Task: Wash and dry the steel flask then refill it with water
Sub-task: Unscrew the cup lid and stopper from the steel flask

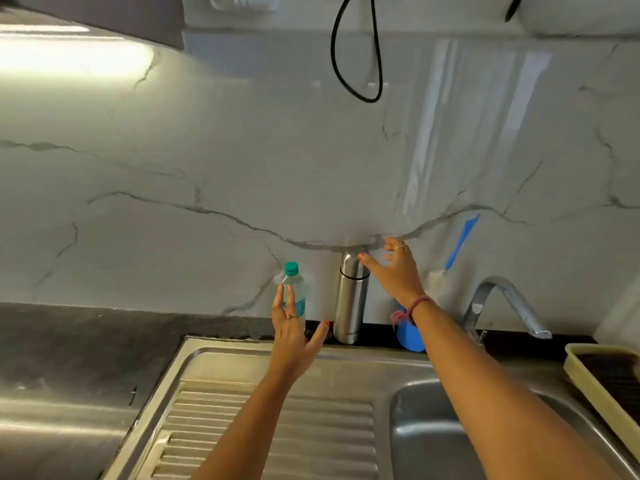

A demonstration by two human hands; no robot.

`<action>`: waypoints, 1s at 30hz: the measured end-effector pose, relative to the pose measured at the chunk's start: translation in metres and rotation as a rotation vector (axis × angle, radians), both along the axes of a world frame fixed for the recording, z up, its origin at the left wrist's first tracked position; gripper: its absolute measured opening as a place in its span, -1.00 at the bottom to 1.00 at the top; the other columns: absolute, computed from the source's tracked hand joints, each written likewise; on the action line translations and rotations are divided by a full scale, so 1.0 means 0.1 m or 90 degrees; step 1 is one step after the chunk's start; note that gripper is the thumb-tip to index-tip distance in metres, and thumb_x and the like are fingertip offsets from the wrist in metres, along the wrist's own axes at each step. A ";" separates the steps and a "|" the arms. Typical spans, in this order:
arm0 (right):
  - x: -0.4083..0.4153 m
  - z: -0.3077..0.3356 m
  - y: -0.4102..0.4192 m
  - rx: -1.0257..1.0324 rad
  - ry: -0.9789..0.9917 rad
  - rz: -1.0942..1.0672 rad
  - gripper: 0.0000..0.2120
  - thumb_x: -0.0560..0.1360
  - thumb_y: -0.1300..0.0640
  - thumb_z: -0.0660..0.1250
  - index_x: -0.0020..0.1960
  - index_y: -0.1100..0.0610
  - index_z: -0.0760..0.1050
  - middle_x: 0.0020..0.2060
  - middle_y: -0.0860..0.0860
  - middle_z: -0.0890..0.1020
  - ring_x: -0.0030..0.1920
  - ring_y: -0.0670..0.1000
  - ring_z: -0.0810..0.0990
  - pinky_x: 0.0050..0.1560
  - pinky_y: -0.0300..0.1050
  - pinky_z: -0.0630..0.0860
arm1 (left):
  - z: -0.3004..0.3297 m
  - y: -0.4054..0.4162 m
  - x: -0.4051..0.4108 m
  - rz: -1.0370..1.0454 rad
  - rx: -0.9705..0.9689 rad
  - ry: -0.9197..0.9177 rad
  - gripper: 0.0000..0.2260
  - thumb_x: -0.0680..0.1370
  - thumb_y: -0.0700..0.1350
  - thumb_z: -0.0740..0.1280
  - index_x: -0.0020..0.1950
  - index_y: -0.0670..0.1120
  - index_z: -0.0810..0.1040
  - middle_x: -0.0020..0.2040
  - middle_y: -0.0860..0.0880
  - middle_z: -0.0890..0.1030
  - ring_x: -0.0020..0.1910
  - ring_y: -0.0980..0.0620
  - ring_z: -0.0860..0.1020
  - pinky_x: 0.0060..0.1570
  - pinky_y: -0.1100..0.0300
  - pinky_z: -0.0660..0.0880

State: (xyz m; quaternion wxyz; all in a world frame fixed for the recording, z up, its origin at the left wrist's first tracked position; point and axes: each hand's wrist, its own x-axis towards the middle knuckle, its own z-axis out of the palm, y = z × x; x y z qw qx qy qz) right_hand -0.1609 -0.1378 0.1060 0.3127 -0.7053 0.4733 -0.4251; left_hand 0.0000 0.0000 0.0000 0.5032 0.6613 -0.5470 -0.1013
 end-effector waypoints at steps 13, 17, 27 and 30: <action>0.48 -0.27 -0.19 0.044 0.018 -0.030 -0.26 0.31 -0.06 0.57 0.33 0.20 0.34 0.17 0.08 0.45 0.01 -0.04 0.44 -0.09 -0.28 0.42 | -0.37 0.01 0.16 0.012 0.104 0.062 -0.20 0.58 -0.08 0.38 0.63 -0.08 -0.08 0.60 -0.01 -0.11 0.58 0.04 -0.07 0.48 0.20 -0.04; 0.46 -0.33 -0.15 0.042 0.044 -0.088 -0.49 0.29 -0.06 0.58 0.08 0.18 0.48 0.06 0.05 0.45 -0.07 -0.03 0.45 -0.09 -0.21 0.42 | -0.40 0.03 0.13 0.021 0.118 0.069 -0.22 0.58 -0.08 0.39 0.62 -0.08 -0.06 0.60 -0.03 -0.09 0.58 0.01 -0.04 0.48 0.20 -0.02; 0.19 -0.13 0.30 -0.023 -0.058 -0.115 -0.57 0.25 0.01 0.62 0.01 0.13 0.54 -0.01 0.02 0.46 -0.09 -0.01 0.50 -0.20 -0.37 0.37 | -0.28 0.22 -0.02 0.005 0.091 0.078 -0.26 0.56 -0.09 0.42 0.57 0.05 0.01 0.57 -0.02 0.01 0.56 0.03 0.06 0.54 0.09 0.08; 0.08 0.17 0.50 -0.033 -0.080 -0.091 -0.56 0.24 -0.02 0.61 -0.02 0.12 0.52 -0.02 0.02 0.49 -0.08 -0.02 0.53 -0.20 -0.36 0.41 | -0.17 0.35 -0.17 -0.055 0.102 0.095 -0.24 0.51 -0.01 0.47 0.54 0.07 0.06 0.46 0.10 0.14 0.47 0.09 0.21 0.50 0.11 0.21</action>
